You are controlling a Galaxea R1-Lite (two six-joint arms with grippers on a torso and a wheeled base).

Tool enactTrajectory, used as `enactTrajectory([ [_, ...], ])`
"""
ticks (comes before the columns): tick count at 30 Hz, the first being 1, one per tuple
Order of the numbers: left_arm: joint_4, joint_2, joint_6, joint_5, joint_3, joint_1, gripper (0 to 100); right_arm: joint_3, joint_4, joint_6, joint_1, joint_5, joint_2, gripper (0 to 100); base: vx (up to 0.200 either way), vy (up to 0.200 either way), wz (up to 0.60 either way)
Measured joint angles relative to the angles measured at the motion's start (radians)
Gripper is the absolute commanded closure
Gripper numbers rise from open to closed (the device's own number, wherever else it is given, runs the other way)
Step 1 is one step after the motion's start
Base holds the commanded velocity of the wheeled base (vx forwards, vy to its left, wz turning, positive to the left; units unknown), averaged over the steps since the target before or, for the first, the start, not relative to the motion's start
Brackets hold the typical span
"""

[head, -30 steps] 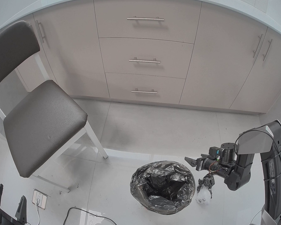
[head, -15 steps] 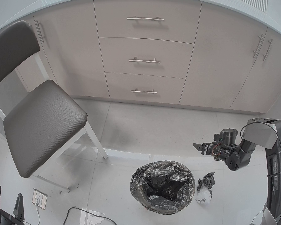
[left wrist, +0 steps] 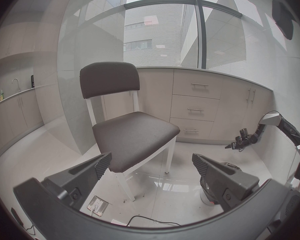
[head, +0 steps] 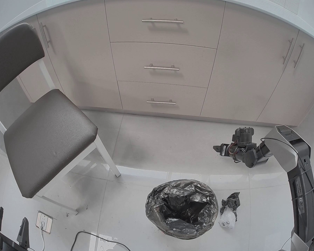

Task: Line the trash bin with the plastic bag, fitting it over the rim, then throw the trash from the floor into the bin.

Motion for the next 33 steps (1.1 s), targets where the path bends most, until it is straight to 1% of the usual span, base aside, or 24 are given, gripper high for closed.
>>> enactTrajectory([
  [7, -0.005, 0.0, 0.015, -0.035, 0.009, 0.001, 0, -0.274, 0.217, -0.01, -0.01, -0.068, 0.11, 0, 0.0, 0.0, 0.0],
  [12, -0.007, 0.0, 0.018, -0.047, 0.009, 0.001, 0, -0.359, 0.266, -0.044, -0.021, -0.085, 0.171, 0, 0.0, 0.0, 0.0],
  [15, -0.007, 0.001, 0.017, -0.047, 0.01, 0.001, 0, -0.393, 0.291, -0.064, -0.024, -0.088, 0.195, 0, 0.0, 0.0, 0.0],
  [19, -0.008, 0.001, 0.012, -0.047, 0.01, 0.001, 0, -0.443, 0.319, -0.128, -0.026, -0.099, 0.236, 0, 0.0, 0.0, 0.0],
  [23, -0.007, 0.001, 0.008, -0.046, 0.01, 0.001, 0, -0.461, 0.42, -0.161, -0.033, -0.114, 0.289, 0, 0.0, 0.0, 0.0],
  [30, -0.007, 0.002, 0.002, -0.044, 0.009, 0.002, 0, -0.469, 0.615, -0.178, -0.037, -0.133, 0.368, 0, 0.0, 0.0, 0.0],
  [33, -0.006, 0.002, 0.0, -0.043, 0.009, 0.002, 0, -0.469, 0.649, -0.185, -0.04, -0.139, 0.387, 0, 0.0, 0.0, 0.0],
])
